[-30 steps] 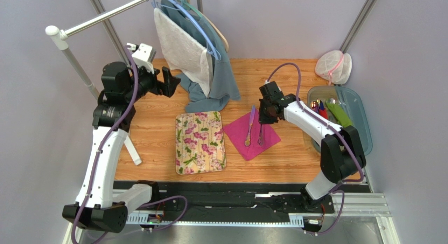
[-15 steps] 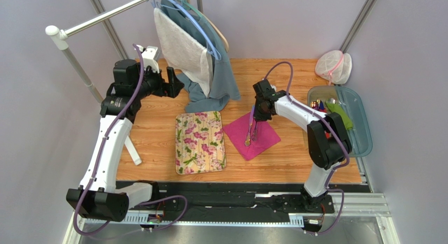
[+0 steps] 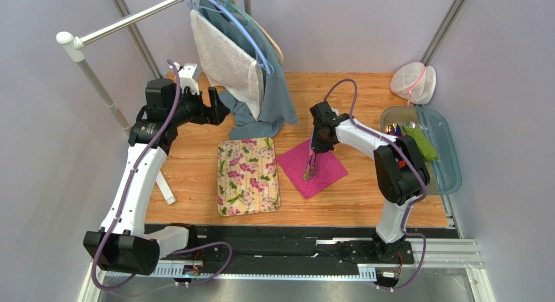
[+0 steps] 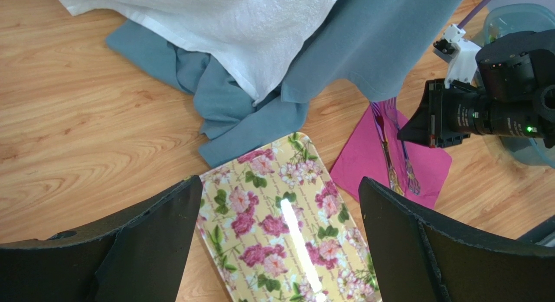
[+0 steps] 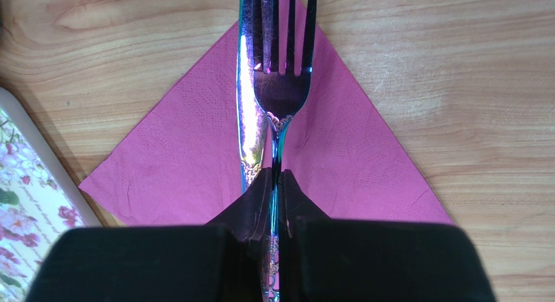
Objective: Place the utensils on the paper napkin and roll it up
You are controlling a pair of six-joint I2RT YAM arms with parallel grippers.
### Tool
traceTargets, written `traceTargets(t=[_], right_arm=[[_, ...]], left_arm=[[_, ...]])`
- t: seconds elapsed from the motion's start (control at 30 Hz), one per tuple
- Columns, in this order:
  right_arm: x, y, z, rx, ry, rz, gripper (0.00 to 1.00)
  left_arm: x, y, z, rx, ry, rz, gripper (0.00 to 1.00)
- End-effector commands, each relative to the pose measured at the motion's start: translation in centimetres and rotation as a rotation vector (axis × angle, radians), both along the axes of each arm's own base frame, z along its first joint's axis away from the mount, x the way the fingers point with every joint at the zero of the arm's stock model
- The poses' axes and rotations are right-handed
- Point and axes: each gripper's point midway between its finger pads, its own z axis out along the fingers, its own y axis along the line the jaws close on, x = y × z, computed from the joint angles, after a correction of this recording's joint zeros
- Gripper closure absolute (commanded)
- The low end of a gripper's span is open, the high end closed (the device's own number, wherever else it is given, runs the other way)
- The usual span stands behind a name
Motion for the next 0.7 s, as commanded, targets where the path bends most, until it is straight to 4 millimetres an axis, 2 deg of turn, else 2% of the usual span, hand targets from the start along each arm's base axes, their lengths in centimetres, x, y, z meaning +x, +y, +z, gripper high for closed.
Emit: traceTargets(t=[0.0, 0.37, 0.47, 0.5, 0.67], right_arm=[[1.78, 0.68, 0.47, -0.003, -0.062, -0.011, 0.95], [1.96, 0.58, -0.24, -0.018, -0.054, -0.013, 0.92], [1.91, 0.53, -0.29, -0.020, -0.051, -0.016, 0.86], [1.85, 0.47, -0.35, -0.023, -0.048, -0.016, 0.80], [1.79, 0.77, -0.23, -0.007, -0.043, -0.015, 0.76]], left_arm=[[-0.24, 0.00, 1.04, -0.017, -0.046, 0.006, 0.01], [0.09, 0.08, 0.55, -0.013, -0.034, 0.014, 0.01], [0.16, 0.07, 0.41, -0.014, -0.030, 0.014, 0.01], [0.23, 0.04, 0.35, -0.015, -0.028, 0.013, 0.01], [0.46, 0.07, 0.31, -0.023, -0.026, 0.023, 0.01]])
